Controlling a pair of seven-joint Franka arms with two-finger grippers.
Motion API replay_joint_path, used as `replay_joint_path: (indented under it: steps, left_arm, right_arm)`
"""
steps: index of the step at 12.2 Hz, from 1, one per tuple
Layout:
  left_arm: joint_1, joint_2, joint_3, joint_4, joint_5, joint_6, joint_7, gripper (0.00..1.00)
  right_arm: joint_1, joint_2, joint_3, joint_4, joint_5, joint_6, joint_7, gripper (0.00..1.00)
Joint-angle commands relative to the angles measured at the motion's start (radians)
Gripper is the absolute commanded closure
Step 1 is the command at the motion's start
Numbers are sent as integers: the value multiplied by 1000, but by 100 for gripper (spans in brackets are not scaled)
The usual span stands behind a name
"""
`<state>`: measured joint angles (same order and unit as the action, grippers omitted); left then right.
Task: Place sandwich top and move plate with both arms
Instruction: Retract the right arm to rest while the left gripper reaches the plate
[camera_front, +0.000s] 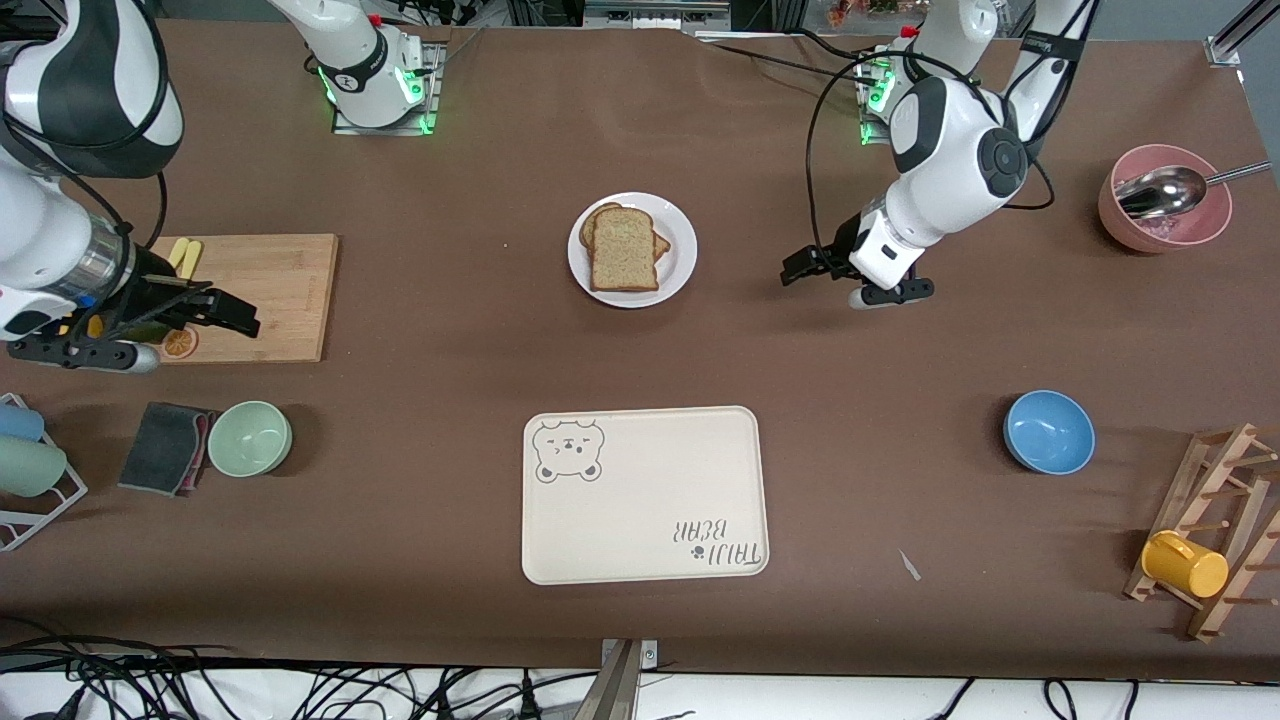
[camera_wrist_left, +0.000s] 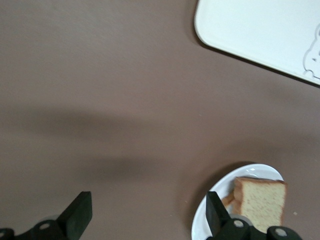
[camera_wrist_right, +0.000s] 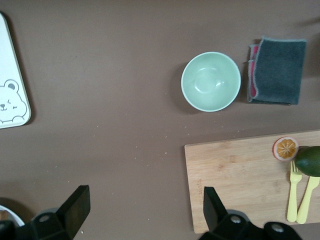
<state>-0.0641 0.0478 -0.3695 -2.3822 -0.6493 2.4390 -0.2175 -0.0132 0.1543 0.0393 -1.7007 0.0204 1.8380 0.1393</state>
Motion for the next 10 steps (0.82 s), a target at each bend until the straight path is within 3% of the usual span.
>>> replay_joint_path:
  steps: [1,3,7,10]
  left_arm:
    - [0,29,-29,5,-245,12,218,2]
    - [-8,93,-45,5,-430,60,456,1]
    - [-22,231,-150,8,-752,248,797,1]
    - [-80,277,-164,11,-999,298,1008,1]
  right_arm:
    - [-4,-45,-25,-28,-8,10,-17,0]
    - [-5,-42,-27,-16,-11,-22,-39,0]
    - [-4,-36,-23,7,0,-52,-76,0]
    - [4,-21,-15,73,7,-132,-67,0]
